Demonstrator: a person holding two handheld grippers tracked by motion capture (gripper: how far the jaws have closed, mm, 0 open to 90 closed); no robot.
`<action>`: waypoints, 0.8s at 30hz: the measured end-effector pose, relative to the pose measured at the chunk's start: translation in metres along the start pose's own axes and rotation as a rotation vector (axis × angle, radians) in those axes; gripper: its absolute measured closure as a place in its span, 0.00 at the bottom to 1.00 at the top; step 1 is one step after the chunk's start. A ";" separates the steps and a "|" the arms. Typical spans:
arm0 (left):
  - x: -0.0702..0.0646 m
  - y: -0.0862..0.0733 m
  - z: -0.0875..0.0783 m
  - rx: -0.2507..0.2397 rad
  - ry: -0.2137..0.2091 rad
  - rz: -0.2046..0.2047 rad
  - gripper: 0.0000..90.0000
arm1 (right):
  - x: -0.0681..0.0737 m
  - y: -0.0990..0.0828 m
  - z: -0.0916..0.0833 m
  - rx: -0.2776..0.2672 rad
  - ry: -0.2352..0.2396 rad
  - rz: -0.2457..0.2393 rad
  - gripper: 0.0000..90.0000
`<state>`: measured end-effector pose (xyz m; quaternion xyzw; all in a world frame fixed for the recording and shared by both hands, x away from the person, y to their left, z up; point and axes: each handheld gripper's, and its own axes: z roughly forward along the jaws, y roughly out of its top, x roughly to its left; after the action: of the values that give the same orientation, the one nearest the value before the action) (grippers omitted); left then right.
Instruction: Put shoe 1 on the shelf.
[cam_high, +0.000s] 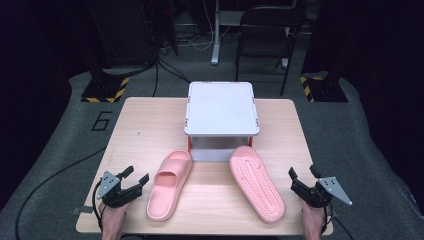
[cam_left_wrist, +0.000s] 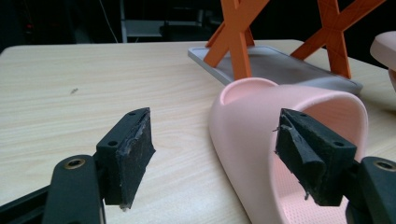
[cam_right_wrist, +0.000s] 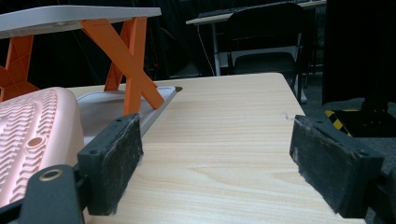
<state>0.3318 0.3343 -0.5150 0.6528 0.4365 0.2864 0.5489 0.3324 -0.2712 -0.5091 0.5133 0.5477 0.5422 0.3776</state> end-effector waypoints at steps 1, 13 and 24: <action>0.000 0.000 0.001 0.012 -0.016 -0.003 0.30 | 0.001 0.000 0.000 -0.003 -0.001 0.003 0.19; -0.011 0.000 0.011 0.056 -0.126 0.006 0.37 | -0.001 0.002 -0.003 -0.005 0.008 0.013 0.19; -0.016 -0.007 0.024 0.166 -0.184 -0.007 0.44 | 0.001 0.002 -0.002 0.007 0.013 -0.015 0.20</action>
<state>0.3432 0.3090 -0.5254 0.7179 0.4087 0.1862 0.5319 0.3306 -0.2703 -0.5071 0.5067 0.5558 0.5409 0.3765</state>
